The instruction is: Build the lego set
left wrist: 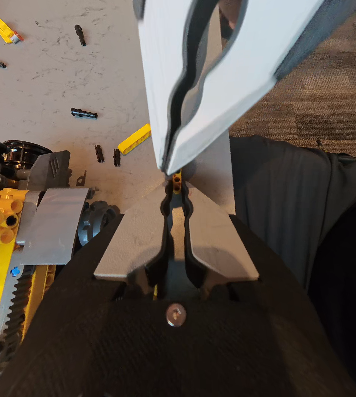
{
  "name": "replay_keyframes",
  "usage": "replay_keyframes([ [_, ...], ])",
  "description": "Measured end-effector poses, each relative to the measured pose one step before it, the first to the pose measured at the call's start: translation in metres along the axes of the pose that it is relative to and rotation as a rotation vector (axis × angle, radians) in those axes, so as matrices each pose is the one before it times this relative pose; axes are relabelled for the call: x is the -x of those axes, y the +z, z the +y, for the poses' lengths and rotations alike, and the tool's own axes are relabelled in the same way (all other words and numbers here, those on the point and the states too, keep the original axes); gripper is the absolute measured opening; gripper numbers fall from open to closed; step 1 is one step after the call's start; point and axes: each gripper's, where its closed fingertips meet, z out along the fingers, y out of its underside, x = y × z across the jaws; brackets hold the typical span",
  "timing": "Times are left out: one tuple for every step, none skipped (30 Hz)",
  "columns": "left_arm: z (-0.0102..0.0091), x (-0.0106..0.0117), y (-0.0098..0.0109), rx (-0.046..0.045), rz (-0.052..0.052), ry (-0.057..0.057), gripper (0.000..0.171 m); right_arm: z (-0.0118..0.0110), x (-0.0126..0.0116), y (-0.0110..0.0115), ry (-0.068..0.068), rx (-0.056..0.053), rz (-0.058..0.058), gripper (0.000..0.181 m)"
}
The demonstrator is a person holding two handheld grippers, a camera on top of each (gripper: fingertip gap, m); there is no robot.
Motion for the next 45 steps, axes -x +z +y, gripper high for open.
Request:
replay_keyframes([
  [0.00000, 0.00026, 0.00014, -0.00013, -0.0030, 0.0007, 0.005, -0.00894, 0.00048, -0.00659, 0.0512, -0.0791, -0.0140, 0.000],
  [-0.00011, 0.00046, 0.00008, -0.00037, -0.0044, 0.0008, 0.005, -0.00523, -0.00210, -0.00608, 0.0438, -0.0651, 0.0026, 0.003],
  [-0.00013, 0.00061, 0.00010, -0.00042, -0.0049, -0.0010, 0.005, -0.00272, -0.00486, -0.00548, 0.0354, -0.0547, 0.0219, 0.009],
  [-0.00014, 0.00120, 0.00029, -0.00018, -0.0057, -0.0053, 0.005, -0.00059, -0.00550, -0.00492, 0.0327, -0.0436, 0.0273, 0.012],
  [-0.00026, 0.00211, 0.00028, 0.00005, -0.0087, -0.0110, 0.005, 0.00022, -0.00386, -0.00440, 0.0319, -0.0350, 0.0173, 0.013],
  [-0.00050, 0.00252, 0.00055, 0.00036, -0.0089, -0.0148, 0.005, 0.00000, -0.00329, -0.00405, 0.0280, -0.0321, 0.0135, 0.013],
  [-0.00075, 0.00169, 0.00068, 0.00065, -0.0045, -0.0142, 0.004, -0.00008, -0.00430, -0.00411, 0.0214, -0.0301, 0.0215, 0.014],
  [-0.00079, 0.00097, 0.00085, 0.00053, -0.0017, -0.0099, 0.004, -0.00055, -0.00484, -0.00404, 0.0127, -0.0291, 0.0271, 0.014],
  [-0.00071, 0.00067, 0.00063, 0.00038, -0.0037, -0.0055, 0.004, -0.00152, -0.00486, -0.00374, 0.0081, -0.0333, 0.0272, 0.014],
  [-0.00047, 0.00075, 0.00054, 0.00046, -0.0073, -0.0019, 0.004, -0.00178, -0.00418, -0.00340, 0.0090, -0.0315, 0.0222, 0.014],
  [-0.00033, 0.00092, 0.00010, 0.00031, -0.0115, 0.0027, 0.005, -0.00132, -0.00357, -0.00327, 0.0094, -0.0233, 0.0159, 0.014],
  [-0.00011, 0.00154, -0.00022, -0.00046, -0.0179, 0.0047, 0.009, -0.00084, -0.00319, -0.00313, 0.0053, -0.0162, 0.0126, 0.014],
  [-0.00020, 0.00133, -0.00061, -0.00251, -0.0161, 0.0051, 0.013, -0.00020, -0.00392, -0.00354, 0.0011, -0.0106, 0.0164, 0.015],
  [-0.00024, -0.00009, -0.00120, -0.00483, -0.0071, 0.0050, 0.019, 0.00034, -0.00483, -0.00404, -0.0031, -0.0052, 0.0211, 0.015],
  [0.00014, -0.00073, -0.00176, -0.00478, -0.0013, 0.0037, 0.019, 0.00084, -0.00595, -0.00462, -0.0084, -0.0024, 0.0268, 0.016],
  [0.00075, -0.00061, -0.00236, -0.00399, -0.0010, 0.0009, 0.021, 0.00157, -0.00747, -0.00468, -0.0103, -0.0022, 0.0322, 0.016],
  [0.00132, 0.00063, -0.00282, -0.00221, -0.0072, -0.0038, 0.025, 0.00297, -0.00865, -0.00464, -0.0069, 0.0024, 0.0338, 0.016],
  [0.00190, 0.00153, -0.00341, -0.00004, -0.0115, -0.0072, 0.030, 0.00467, -0.00961, -0.00452, 0.0016, 0.0093, 0.0356, 0.016],
  [0.00225, 0.00105, -0.00444, -0.00056, -0.0096, -0.0075, 0.032, 0.00562, -0.00949, -0.00429, 0.0078, 0.0114, 0.0313, 0.016],
  [0.00209, 0.00037, -0.00544, -0.00345, -0.0075, -0.0062, 0.032, 0.00605, -0.00868, -0.00377, 0.0117, 0.0127, 0.0215, 0.018],
  [0.00212, -0.00043, -0.00636, -0.00581, -0.0067, -0.0047, 0.032, 0.00646, -0.00773, -0.00314, 0.0127, 0.0164, 0.0137, 0.020],
  [0.00212, -0.00157, -0.00708, -0.00575, -0.0038, -0.0036, 0.032, 0.00602, -0.00769, -0.00238, 0.0077, 0.0169, 0.0119, 0.020],
  [0.00242, -0.00288, -0.00722, -0.00384, -0.0004, -0.0029, 0.033, 0.00566, -0.00818, -0.00112, 0.0036, 0.0224, 0.0124, 0.021],
  [0.00293, -0.00407, -0.00727, -0.00186, 0.0005, -0.0021, 0.035, 0.00576, -0.00898, 0.00039, 0.0048, 0.0343, 0.0145, 0.024],
  [0.00314, -0.00575, -0.00680, -0.00301, 0.0033, -0.0008, 0.037, 0.00411, -0.00887, 0.00115, 0.0023, 0.0346, 0.0129, 0.028],
  [0.00341, -0.00717, -0.00606, -0.00588, 0.0063, -0.0011, 0.039, 0.00214, -0.00899, 0.00209, 0.0011, 0.0289, 0.0134, 0.031],
  [0.00342, -0.00802, -0.00530, -0.00847, 0.0070, -0.0030, 0.040, -0.00009, -0.00850, 0.00301, -0.0003, 0.0218, 0.0105, 0.036],
  [0.00291, -0.00913, -0.00445, -0.01485, 0.0094, -0.0044, 0.040, -0.00181, -0.00654, 0.00377, -0.0028, 0.0152, -0.0009, 0.039],
  [0.00169, -0.00991, -0.00385, -0.02273, 0.0125, -0.0029, 0.040, -0.00226, -0.00438, 0.00485, -0.0004, 0.0159, -0.0124, 0.039],
  [0.00134, -0.00961, -0.00309, -0.02590, 0.0100, 0.0030, 0.040, -0.00187, -0.00406, 0.00600, 0.0032, 0.0209, -0.0110, 0.041],
  [0.00169, -0.00849, -0.00223, -0.02141, 0.0045, 0.0078, 0.037, -0.00117, -0.00450, 0.00698, -0.0010, 0.0249, -0.0045, 0.044],
  [0.00242, -0.00747, -0.00143, -0.01343, 0.0022, 0.0081, 0.035, 0.00012, -0.00396, 0.00767, -0.0083, 0.0306, -0.0032, 0.045],
  [0.00271, -0.00659, -0.00069, -0.00762, 0.0012, 0.0071, 0.035, -0.00012, -0.00371, 0.00747, -0.0119, 0.0274, 0.0016, 0.045],
  [0.00266, -0.00516, -0.00048, -0.00604, -0.0032, 0.0057, 0.033, 0.00003, -0.00329, 0.00730, -0.0111, 0.0245, 0.0026, 0.045],
  [0.00194, -0.00413, -0.00045, -0.00787, -0.0053, 0.0038, 0.031, 0.00156, -0.00243, 0.00731, -0.0064, 0.0330, -0.0034, 0.045],
  [0.00140, -0.00394, -0.00024, -0.00799, -0.0009, 0.0034, 0.029, 0.00236, -0.00322, 0.00673, 0.0057, 0.0360, 0.0008, 0.046],
  [0.00176, -0.00294, 0.00005, -0.00236, -0.0022, 0.0017, 0.028, 0.00047, -0.00267, 0.00571, 0.0136, 0.0205, -0.0001, 0.049],
  [0.00221, -0.00137, 0.00013, 0.00135, -0.0075, -0.0014, 0.028, -0.00289, -0.00028, 0.00372, 0.0134, -0.0039, -0.0098, 0.051],
  [0.00178, -0.00124, 0.00013, -0.00199, -0.0053, -0.0017, 0.028, -0.00273, 0.00026, 0.00166, 0.0148, -0.0057, -0.0075, 0.050],
  [0.00158, -0.00154, 0.00005, -0.00477, 0.0001, -0.0006, 0.027, -0.00170, -0.00147, 0.00142, 0.0122, 0.0002, 0.0087, 0.051],
  [0.00182, -0.00101, 0.00016, -0.00182, 0.0014, -0.0010, 0.026, -0.00090, -0.00162, 0.00109, 0.0022, -0.0019, 0.0152, 0.049],
  [0.00229, -0.00032, 0.00044, 0.00337, 0.0019, -0.0010, 0.026, -0.00029, -0.00097, 0.00117, -0.0060, -0.0019, 0.0144, 0.047],
  [0.00255, -0.00002, 0.00080, 0.00702, 0.0040, -0.0006, 0.026, 0.00029, -0.00088, 0.00031, -0.0120, 0.0016, 0.0164, 0.041],
  [0.00250, 0.00037, 0.00090, 0.00706, 0.0041, -0.0020, 0.026, 0.00021, 0.00041, 0.00008, -0.0147, 0.0015, 0.0088, 0.034],
  [0.00196, 0.00032, 0.00079, 0.00309, 0.0053, -0.0045, 0.025, -0.00023, 0.00310, 0.00011, -0.0141, -0.0003, -0.0078, 0.027],
])
